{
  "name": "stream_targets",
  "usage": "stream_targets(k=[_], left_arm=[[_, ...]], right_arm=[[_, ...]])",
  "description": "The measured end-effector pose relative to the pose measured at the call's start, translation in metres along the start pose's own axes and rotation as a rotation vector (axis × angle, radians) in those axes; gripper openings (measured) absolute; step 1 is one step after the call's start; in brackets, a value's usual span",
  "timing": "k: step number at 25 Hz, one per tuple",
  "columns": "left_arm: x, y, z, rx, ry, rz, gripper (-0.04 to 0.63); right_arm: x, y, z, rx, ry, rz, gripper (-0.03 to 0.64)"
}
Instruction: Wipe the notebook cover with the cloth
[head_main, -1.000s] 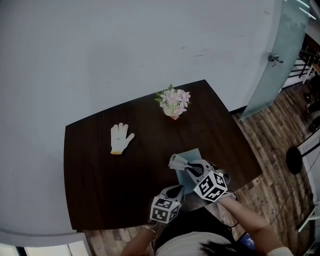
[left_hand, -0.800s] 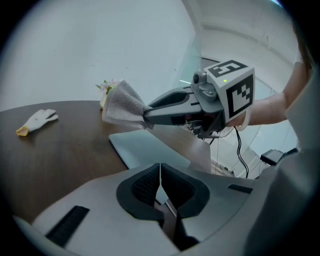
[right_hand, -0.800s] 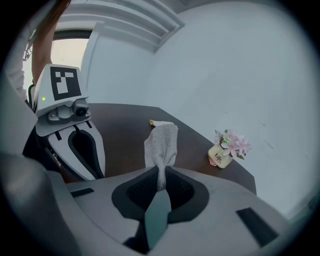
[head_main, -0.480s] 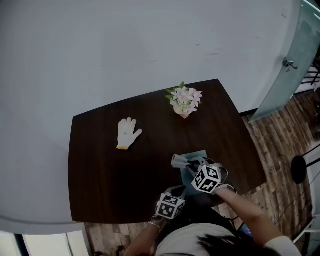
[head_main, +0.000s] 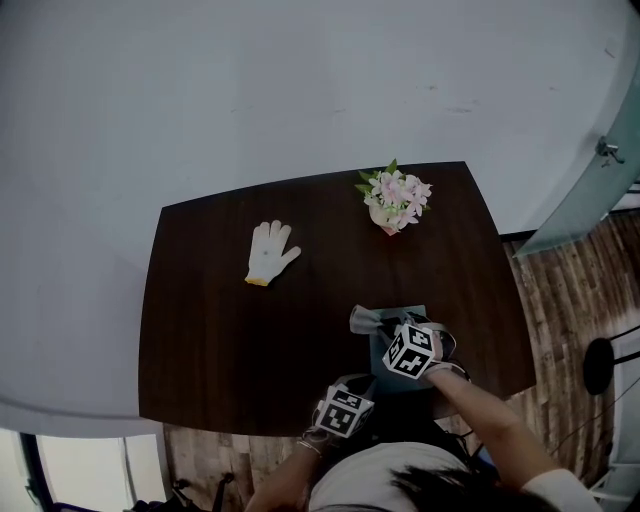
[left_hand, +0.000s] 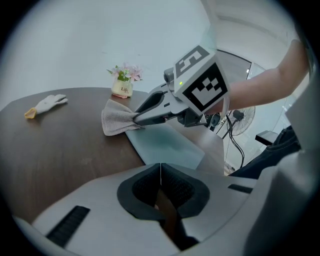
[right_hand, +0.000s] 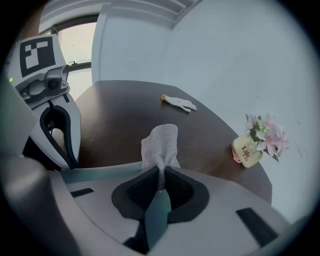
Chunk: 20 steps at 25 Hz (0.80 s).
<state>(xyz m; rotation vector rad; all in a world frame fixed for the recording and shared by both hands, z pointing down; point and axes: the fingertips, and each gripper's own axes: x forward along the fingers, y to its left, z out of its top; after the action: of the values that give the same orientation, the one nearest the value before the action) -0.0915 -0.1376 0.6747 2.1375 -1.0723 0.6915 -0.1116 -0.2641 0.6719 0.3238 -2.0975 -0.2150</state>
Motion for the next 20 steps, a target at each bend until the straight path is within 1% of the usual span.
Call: stream_targets(k=[4,10,20], left_arm=[[0.001,0.007,-0.005,-0.028,0.029,0.022,0.018],[0.003,0.012,-0.008,-0.035,0.066,0.042,0.018],[0.005,0.013,-0.01,-0.069,0.06,0.043,0.018]], right_arm=[[0.008,0.0,0.0,-0.029,0.024,0.016,0.046],[0.013,-0.004,-0.001,-0.021,0.041,0.031,0.046],[0.013,-0.006,-0.004,-0.017,0.055,0.024,0.046]])
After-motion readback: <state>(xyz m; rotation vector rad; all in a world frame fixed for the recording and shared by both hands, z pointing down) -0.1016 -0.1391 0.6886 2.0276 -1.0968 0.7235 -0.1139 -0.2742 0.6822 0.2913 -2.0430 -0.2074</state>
